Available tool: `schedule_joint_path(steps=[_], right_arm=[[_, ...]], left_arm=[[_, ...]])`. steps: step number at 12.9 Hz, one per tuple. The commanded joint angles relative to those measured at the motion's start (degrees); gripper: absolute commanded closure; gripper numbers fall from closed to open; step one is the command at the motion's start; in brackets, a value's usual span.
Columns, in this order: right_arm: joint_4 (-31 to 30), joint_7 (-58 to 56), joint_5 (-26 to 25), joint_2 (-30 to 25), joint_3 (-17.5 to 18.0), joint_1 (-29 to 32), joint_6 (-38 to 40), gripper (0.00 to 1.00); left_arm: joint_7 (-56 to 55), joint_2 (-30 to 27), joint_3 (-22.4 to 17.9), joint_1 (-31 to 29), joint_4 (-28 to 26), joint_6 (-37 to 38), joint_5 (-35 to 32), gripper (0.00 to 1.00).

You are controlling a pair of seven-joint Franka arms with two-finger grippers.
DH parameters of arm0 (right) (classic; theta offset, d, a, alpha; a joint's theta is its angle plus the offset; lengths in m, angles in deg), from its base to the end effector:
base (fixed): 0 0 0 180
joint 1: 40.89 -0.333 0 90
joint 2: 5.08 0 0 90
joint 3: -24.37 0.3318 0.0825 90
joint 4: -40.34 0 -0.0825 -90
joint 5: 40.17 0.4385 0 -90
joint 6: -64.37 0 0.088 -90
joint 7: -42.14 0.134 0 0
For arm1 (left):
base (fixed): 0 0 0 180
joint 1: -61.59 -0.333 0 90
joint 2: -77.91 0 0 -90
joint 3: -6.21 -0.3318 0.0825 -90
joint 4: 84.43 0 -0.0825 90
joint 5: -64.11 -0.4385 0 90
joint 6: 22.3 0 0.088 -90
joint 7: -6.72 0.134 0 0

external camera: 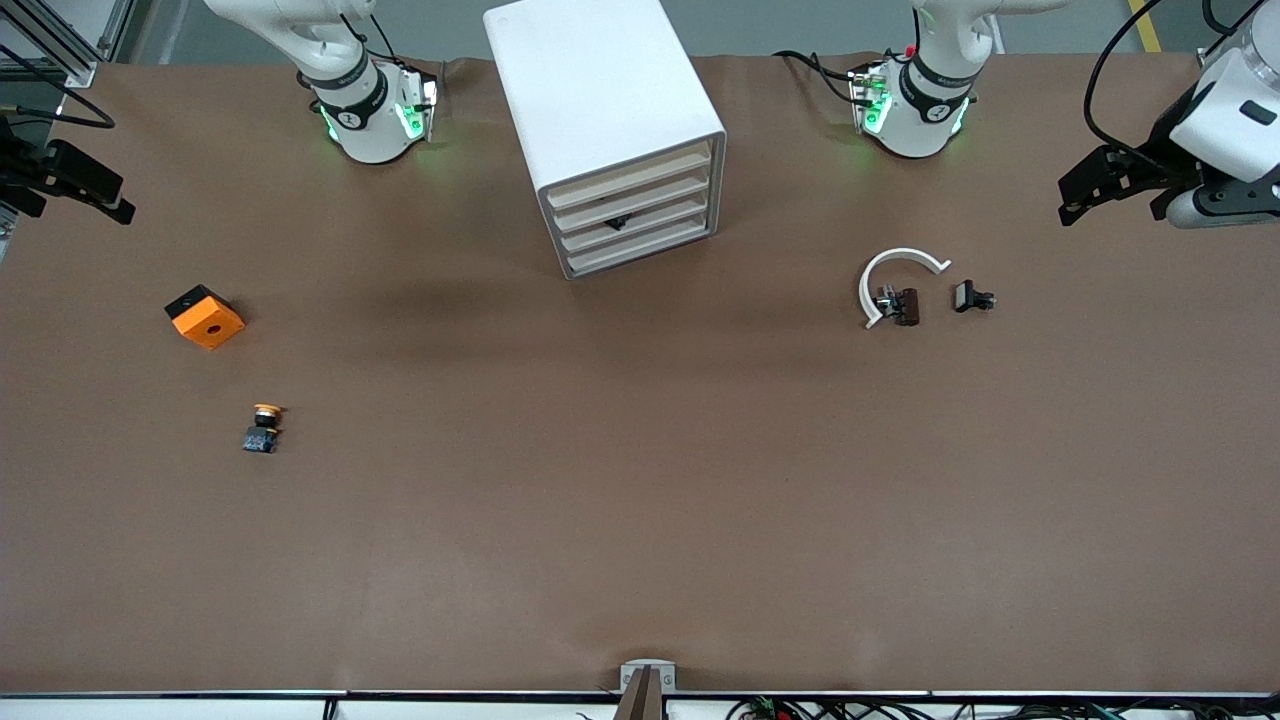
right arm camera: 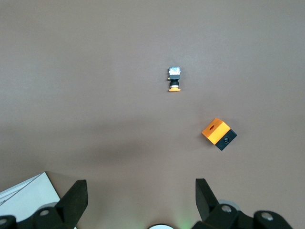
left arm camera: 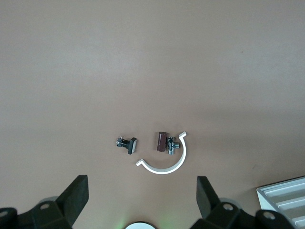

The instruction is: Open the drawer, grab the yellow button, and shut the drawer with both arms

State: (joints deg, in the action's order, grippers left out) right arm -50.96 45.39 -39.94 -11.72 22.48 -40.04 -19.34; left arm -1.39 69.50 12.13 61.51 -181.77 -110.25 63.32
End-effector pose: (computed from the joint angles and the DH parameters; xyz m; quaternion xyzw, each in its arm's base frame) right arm 0.5576 -0.0272 0.6596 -0.9986 0.0519 0.0083 0.0039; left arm 0.5528 -0.0585 0.6281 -0.9996 -0.0206 0.0071 0.0154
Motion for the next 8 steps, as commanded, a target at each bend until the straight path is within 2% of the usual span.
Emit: schedule_joint_path(steps=[1,8], right_arm=[[-1.2,-0.2,-0.3,-1.9,0.8,-0.1,-1.0,0.00],[-1.3,-0.2,-0.3,-2.3,0.7,-0.1,-1.5,0.00]], left_arm=[[0.8,0.8,-0.2,0.0,1.7,0.6,0.3,0.00],[0.3,0.9,-0.2,0.0,1.9,0.8,0.3,0.00]])
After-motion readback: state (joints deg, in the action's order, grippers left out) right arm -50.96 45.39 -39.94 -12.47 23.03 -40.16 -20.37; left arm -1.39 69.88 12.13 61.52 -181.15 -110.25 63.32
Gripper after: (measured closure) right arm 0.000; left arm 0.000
